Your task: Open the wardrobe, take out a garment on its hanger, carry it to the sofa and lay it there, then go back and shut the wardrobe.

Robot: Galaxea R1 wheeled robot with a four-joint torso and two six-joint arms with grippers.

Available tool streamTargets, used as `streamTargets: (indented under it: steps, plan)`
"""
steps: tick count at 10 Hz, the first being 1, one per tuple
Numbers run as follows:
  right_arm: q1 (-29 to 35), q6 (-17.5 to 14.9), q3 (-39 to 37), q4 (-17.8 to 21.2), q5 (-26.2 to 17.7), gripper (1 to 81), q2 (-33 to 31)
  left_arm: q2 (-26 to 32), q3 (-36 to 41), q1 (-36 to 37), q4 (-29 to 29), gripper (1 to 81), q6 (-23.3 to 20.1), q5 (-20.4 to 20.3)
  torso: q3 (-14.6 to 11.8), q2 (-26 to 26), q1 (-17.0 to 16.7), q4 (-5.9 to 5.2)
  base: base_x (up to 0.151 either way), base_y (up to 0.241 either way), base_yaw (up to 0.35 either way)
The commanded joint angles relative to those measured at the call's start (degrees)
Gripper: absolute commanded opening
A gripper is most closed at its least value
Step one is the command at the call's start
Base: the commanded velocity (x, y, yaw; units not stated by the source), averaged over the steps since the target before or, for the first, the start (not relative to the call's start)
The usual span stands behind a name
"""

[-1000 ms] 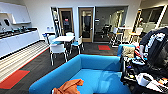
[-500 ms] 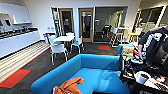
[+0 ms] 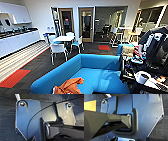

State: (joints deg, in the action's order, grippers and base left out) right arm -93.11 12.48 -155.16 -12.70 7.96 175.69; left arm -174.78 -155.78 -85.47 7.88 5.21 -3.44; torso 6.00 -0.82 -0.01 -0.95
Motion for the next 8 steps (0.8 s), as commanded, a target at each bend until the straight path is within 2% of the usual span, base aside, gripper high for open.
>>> streamTargets:
  steps: [1, 5, 8]
  plan:
    - [1.3, 0.0, 0.2, -0.2, -3.0, 81.1, 0.3, -0.1, 0.1, 2.1, 0.4, 81.1, -0.3, 3.2, 0.0, 0.0, 0.0, 0.0, 0.0, 0.0, 0.0]
    - [1.4, 0.0, 0.2, -0.2, -3.0, 81.1, 0.3, -0.1, 0.0, 2.4, 0.5, 81.1, -0.4, 3.4, 0.0, 0.0, 0.0, 0.0, 0.0, 0.0, 0.0]
    - [1.4, 0.0, 0.2, -0.2, -3.0, 81.1, 0.4, 0.1, 0.1, 2.6, 0.5, 81.1, -0.4, 3.6, 0.0, 0.0, 0.0, 0.0, 0.0, 0.0, 0.136]
